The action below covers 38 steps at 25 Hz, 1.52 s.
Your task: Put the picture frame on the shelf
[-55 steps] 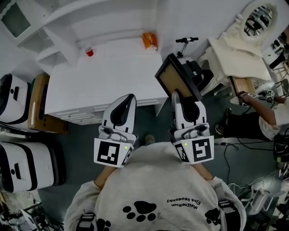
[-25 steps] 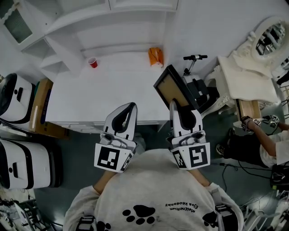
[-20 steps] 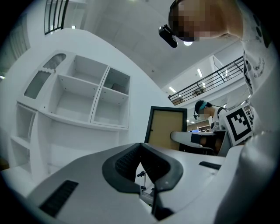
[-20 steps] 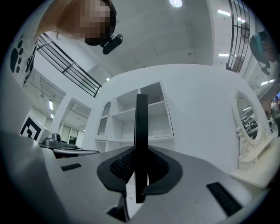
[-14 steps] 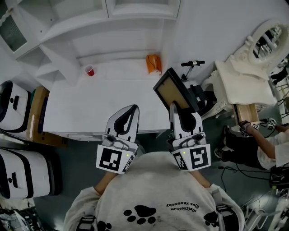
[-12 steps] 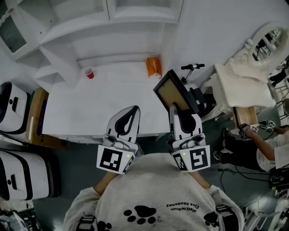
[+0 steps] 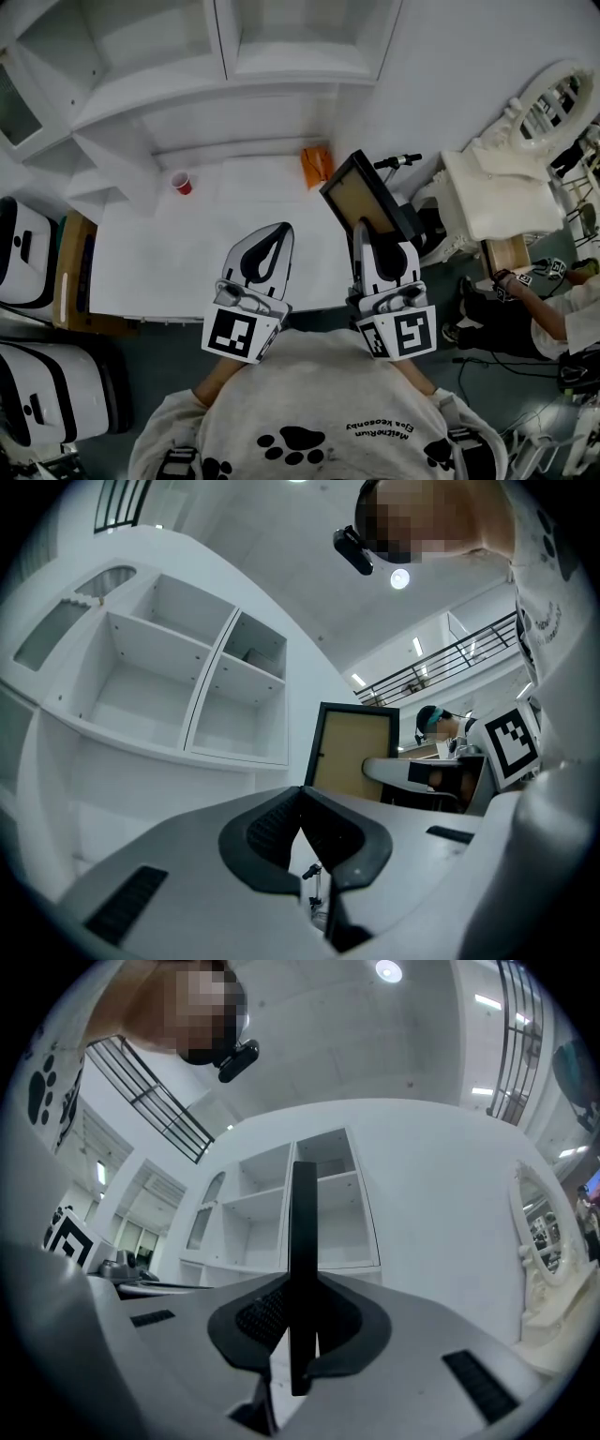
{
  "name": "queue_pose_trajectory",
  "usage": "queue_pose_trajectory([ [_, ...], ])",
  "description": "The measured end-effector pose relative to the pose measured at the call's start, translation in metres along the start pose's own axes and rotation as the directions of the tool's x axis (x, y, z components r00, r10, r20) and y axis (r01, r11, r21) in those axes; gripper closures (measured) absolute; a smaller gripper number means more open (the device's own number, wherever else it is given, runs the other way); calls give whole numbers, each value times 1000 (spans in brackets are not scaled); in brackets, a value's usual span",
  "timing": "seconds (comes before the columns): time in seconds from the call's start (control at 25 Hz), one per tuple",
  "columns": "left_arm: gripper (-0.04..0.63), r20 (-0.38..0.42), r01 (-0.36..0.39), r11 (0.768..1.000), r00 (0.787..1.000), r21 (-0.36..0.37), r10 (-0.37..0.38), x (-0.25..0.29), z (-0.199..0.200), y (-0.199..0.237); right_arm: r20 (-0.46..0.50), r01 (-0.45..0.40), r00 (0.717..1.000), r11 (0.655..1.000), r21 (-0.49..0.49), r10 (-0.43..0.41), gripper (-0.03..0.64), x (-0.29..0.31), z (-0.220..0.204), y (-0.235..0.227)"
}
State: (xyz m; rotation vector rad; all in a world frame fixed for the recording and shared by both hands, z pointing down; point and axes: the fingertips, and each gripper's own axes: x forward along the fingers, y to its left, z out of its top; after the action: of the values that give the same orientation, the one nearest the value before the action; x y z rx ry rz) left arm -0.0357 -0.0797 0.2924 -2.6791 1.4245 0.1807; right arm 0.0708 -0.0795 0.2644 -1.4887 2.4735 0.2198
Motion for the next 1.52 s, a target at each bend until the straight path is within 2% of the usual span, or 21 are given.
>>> queue_pose_trajectory([
  [0.12,575,42,2,1000,999,-29,0,8,5,10,6,8,1000,1000,-3,-8,552,11,-4,1],
  [0.28,575,10,22,1000,1000,0,-22,8,-9,24,6,10,1000,1000,-3,-10,552,20,-13,6],
  [0.44,575,29,38,999,999,-31,-37,13,-9,32,8,32,999,999,-10,-32,552,28,-18,6],
  [0.68,575,9,82,997,997,4,-82,18,-16,39,15,70,997,997,-23,-70,552,32,-21,5],
  [0.92,575,3,114,993,994,-18,-114,32,-21,37,0,94,996,995,-35,-94,552,37,-23,-5],
  [1.24,575,43,27,998,999,-57,-25,66,-5,48,0,54,999,998,-27,-54,552,65,-19,-32],
  [1.36,575,35,6,1000,999,-18,-5,70,-4,54,7,27,1000,999,-25,-27,552,74,-21,-35],
  [1.52,575,60,-18,1000,998,-17,19,79,1,62,25,0,1000,1000,-23,0,552,87,-23,-38],
])
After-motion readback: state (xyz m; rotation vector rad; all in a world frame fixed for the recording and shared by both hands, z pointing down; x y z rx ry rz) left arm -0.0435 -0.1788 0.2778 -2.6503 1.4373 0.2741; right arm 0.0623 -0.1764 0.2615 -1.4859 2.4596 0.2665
